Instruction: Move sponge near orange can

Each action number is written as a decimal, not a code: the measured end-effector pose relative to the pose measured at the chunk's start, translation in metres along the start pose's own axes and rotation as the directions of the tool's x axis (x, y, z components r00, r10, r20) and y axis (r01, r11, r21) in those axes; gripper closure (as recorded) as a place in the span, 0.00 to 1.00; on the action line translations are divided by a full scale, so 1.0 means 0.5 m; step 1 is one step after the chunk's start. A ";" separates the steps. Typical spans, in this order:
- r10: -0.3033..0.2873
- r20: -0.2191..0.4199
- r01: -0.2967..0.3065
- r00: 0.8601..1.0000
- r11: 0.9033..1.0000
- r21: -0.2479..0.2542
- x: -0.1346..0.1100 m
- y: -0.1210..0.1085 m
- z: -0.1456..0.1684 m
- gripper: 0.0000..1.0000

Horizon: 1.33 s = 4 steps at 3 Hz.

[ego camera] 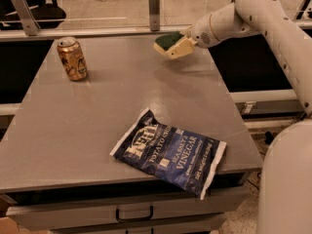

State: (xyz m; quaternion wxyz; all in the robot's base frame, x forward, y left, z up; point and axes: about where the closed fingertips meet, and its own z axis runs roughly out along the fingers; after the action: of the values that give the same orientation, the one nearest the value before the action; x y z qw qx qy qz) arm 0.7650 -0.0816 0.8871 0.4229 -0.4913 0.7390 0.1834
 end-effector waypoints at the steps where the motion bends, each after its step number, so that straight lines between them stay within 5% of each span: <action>1: -0.050 0.011 0.050 0.999 0.996 -0.067 -0.032 0.044 0.051 1.00; 4: -0.178 0.069 0.190 0.982 0.941 -0.280 -0.107 0.251 0.220 1.00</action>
Offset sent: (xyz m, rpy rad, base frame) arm -0.0519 0.1597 -0.0338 -0.0072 0.0093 0.3529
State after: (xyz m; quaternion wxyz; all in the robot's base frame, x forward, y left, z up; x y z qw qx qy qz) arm 0.7119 0.0813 0.8488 0.3787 -0.6098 0.6467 0.2580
